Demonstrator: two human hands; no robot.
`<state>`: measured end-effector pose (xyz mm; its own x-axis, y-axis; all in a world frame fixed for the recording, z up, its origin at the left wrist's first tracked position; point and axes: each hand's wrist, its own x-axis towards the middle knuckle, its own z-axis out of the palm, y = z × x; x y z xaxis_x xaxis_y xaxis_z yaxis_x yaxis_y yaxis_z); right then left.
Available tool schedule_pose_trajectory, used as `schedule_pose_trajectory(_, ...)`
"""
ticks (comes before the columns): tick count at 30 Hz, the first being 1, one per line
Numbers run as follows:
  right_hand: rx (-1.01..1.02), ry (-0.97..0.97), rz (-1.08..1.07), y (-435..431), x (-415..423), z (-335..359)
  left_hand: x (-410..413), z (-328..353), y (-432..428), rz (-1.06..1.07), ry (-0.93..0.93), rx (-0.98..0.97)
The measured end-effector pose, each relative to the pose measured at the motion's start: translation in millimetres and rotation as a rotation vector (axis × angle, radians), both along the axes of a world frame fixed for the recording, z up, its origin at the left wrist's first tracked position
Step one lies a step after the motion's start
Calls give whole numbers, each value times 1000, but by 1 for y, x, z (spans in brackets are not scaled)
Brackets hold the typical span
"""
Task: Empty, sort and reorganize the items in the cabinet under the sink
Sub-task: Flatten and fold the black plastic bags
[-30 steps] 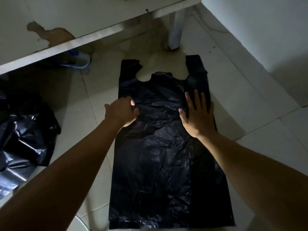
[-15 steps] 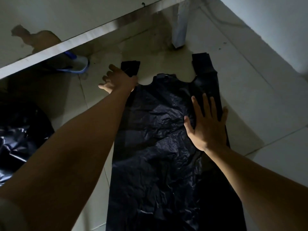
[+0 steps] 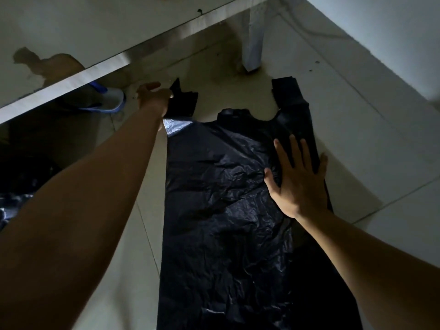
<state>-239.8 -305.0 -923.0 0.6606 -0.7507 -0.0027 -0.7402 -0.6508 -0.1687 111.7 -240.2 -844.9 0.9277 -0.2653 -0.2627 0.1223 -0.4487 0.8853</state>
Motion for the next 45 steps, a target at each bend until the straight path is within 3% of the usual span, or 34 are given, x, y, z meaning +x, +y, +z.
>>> schedule_pose_trajectory(4, 4, 3, -5, 0, 1, 0, 10, 8, 6, 38, 119, -182)
schedule_pose_trajectory(7, -5, 3, -5, 1, 1, 1, 16, 3, 11, 9, 144, -169)
schedule_pose_trajectory(11, -7, 3, -7, 1, 1, 1, 1, 0, 16, -124, -65, 409)
schedule_pose_trajectory(16, 0, 4, -9, 1, 2, 1, -33, -4, 22, -206, -157, 733)
schedule_pose_trajectory(18, 4, 4, -5, 1, 2, 1, -34, -6, 22, -195, -269, 747)
schedule_pose_trajectory(20, 6, 3, -5, 1, 2, 1, -43, -11, 24, -229, -505, 656)
schedule_pose_trajectory(23, 16, 10, -7, 1, 4, 2, -67, -29, 32, -516, -737, 656)
schedule_pose_trajectory(30, 29, 41, 0, 1, 5, 3, -93, -45, 44, -641, -658, 830)
schedule_pose_trajectory(34, 57, 111, 24, 0, 5, 15, -133, -47, 63, -705, -637, 785)
schedule_pose_trajectory(41, 14, -6, -59, -53, 41, 30, -141, -71, 78, -713, -667, 824)
schedule_pose_trajectory(45, 162, 161, 32, -81, 54, 19, -143, -77, 78, -698, -692, 828)
